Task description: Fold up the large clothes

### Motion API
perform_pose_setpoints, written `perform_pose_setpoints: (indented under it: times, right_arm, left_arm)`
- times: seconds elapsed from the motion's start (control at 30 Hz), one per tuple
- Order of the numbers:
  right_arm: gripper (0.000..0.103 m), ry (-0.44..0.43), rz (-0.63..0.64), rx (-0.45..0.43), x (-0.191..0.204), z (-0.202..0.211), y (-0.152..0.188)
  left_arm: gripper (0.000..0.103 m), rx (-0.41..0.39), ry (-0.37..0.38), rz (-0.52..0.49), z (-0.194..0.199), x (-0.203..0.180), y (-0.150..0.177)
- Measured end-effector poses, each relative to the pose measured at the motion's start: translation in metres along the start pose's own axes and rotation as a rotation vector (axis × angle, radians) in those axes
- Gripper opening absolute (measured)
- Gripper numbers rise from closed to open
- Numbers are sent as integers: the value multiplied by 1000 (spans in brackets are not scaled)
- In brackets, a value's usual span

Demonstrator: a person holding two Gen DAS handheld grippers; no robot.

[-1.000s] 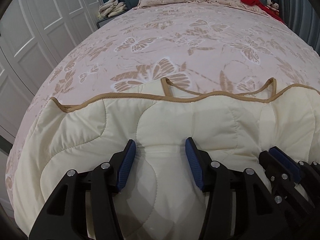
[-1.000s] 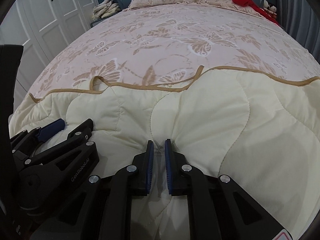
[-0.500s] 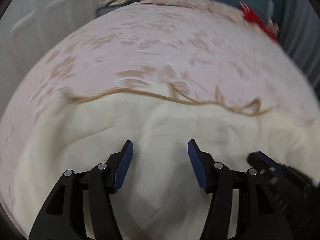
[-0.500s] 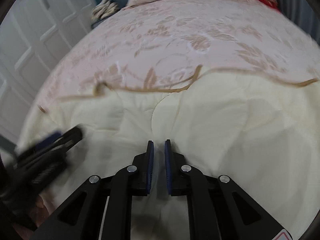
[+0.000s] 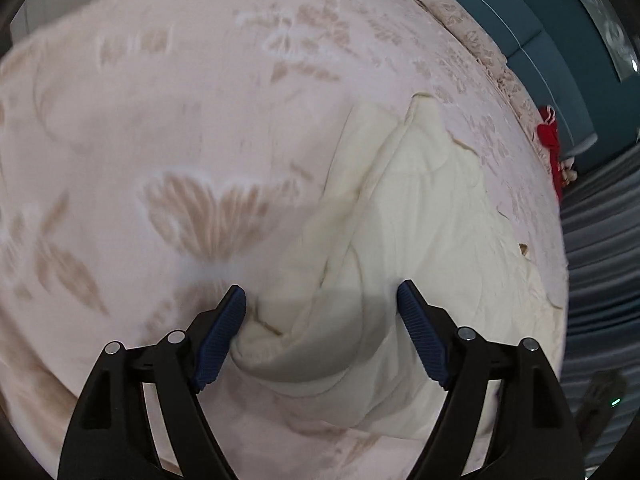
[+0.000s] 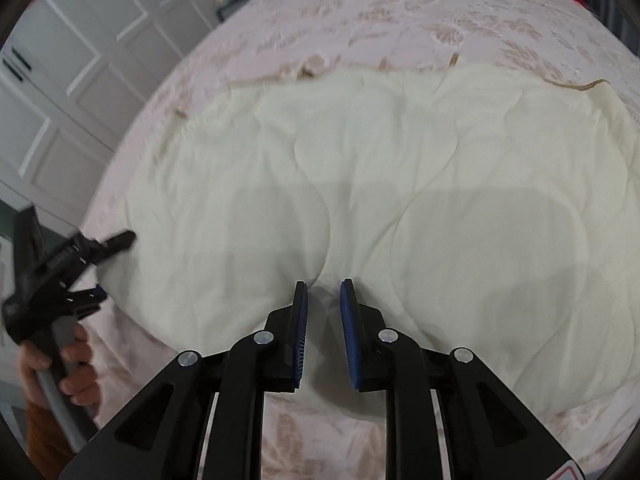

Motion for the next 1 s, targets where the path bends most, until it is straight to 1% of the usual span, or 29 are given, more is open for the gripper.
perform_pose_setpoints:
  times: [0.03, 0.1, 0.17, 0.23, 0.3, 0.33, 0.4, 0.43, 0.5, 0.57, 0.63, 0.7, 0.8, 0.87, 0.9, 1.0]
  right_arm:
    - [19, 18, 13, 0, 0, -4, 3]
    - [19, 24, 9, 6, -2, -9, 5]
    - [19, 23, -2, 15, -4, -15, 5]
    - [18, 18, -18, 23, -7, -21, 4]
    - [18, 17, -26, 25, -9, -24, 3]
    - [18, 19, -26, 24, -9, -25, 3]
    - [18, 29, -16, 19, -9, -27, 1]
    - [18, 33, -12, 16, -9, -26, 2]
    - [18, 42, -6, 9, -8, -26, 3]
    - [18, 55, -1, 6, -8, -26, 4]
    - [17, 72, 9, 10, -6, -23, 4]
    - [17, 99, 15, 21, -2, -12, 4]
    - [17, 67, 19, 13, 5, 15, 14]
    - [17, 61, 26, 1, 2, 28, 21]
    - [17, 62, 21, 4, -2, 30, 25]
    - [13, 47, -11, 42, -16, 18, 35]
  left_arm:
    - [81, -2, 6, -5, -2, -1, -1]
    - [82, -8, -10, -35, -5, -6, 3]
    - [82, 3, -7, -55, -7, -14, 6]
    - [80, 14, 17, -56, -5, -16, 10]
    - [70, 27, 41, -56, -1, -19, 16]
    - [66, 24, 41, -70, 2, -23, 18]
    - [52, 14, 33, -99, 10, -33, 22]
    - [49, 7, 30, -111, 13, -36, 23]
    - [40, -15, 21, -152, 23, -50, 24]
    - [34, -34, 26, -177, 32, -63, 24]
    - [32, -58, 31, -203, 43, -76, 24]
    - [30, -85, 28, -243, 55, -92, 24]
    - [29, -104, 37, -279, 69, -107, 24]
    - [29, -115, 36, -303, 75, -117, 24]
    - [29, -120, 37, -311, 78, -122, 24]
    - [28, -123, 54, -322, 84, -137, 30]
Point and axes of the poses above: each gripper's, at about its wrist camera, not at the fingertips, and z roughly against the way its jaws point, x to its left, y to its underside, the point moved 7 cm from there along -z, roughly the way its jaws point, and after that the axes turned 2 degrees about -z, right-handed, at the moved point
